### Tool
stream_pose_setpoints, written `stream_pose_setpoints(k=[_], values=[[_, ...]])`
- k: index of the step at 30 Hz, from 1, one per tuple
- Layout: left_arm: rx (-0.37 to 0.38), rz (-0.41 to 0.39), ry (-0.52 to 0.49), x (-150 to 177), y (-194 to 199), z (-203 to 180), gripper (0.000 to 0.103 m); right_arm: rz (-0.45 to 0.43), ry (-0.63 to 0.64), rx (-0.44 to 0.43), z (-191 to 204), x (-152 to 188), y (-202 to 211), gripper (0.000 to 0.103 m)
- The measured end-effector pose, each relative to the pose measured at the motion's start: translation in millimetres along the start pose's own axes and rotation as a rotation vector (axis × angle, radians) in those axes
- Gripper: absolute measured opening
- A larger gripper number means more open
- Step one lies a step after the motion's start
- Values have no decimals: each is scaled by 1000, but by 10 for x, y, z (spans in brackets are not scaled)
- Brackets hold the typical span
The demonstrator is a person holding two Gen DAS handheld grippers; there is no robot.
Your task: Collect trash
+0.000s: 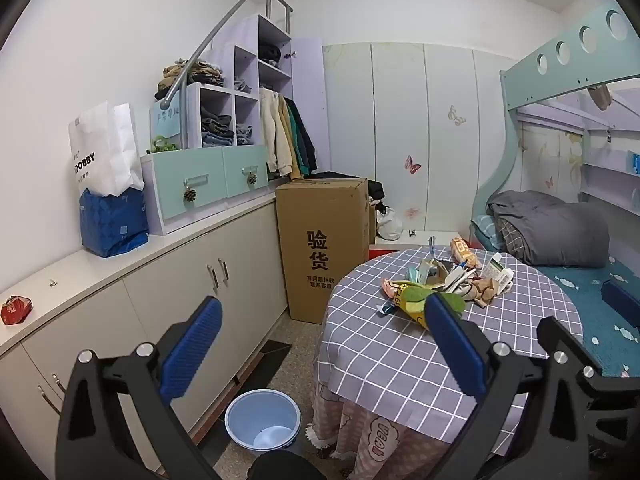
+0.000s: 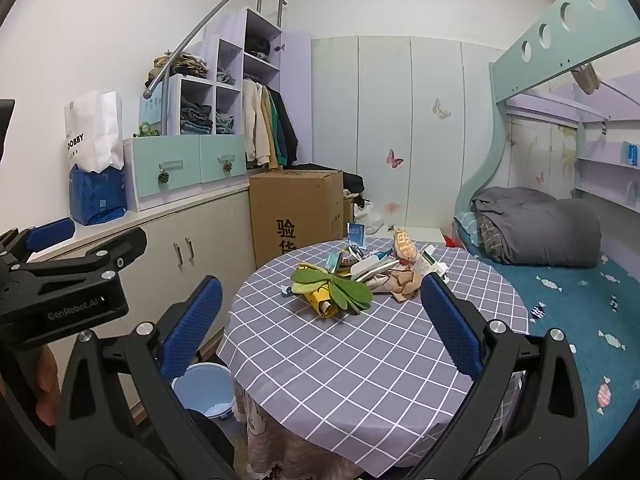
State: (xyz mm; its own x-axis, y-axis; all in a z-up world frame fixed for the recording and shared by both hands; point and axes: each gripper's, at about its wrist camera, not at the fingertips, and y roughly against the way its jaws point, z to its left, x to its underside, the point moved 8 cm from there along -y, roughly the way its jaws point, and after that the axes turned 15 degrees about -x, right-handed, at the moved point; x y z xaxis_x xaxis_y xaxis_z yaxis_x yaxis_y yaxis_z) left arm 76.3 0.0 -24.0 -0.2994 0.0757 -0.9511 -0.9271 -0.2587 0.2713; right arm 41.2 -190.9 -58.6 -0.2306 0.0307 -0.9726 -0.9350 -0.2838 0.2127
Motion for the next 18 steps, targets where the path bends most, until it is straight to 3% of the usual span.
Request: stream_pose_setpoints(k=[18], values=[[3, -2, 1, 1, 2, -3, 99, 6, -3, -2, 1, 22, -36, 97]])
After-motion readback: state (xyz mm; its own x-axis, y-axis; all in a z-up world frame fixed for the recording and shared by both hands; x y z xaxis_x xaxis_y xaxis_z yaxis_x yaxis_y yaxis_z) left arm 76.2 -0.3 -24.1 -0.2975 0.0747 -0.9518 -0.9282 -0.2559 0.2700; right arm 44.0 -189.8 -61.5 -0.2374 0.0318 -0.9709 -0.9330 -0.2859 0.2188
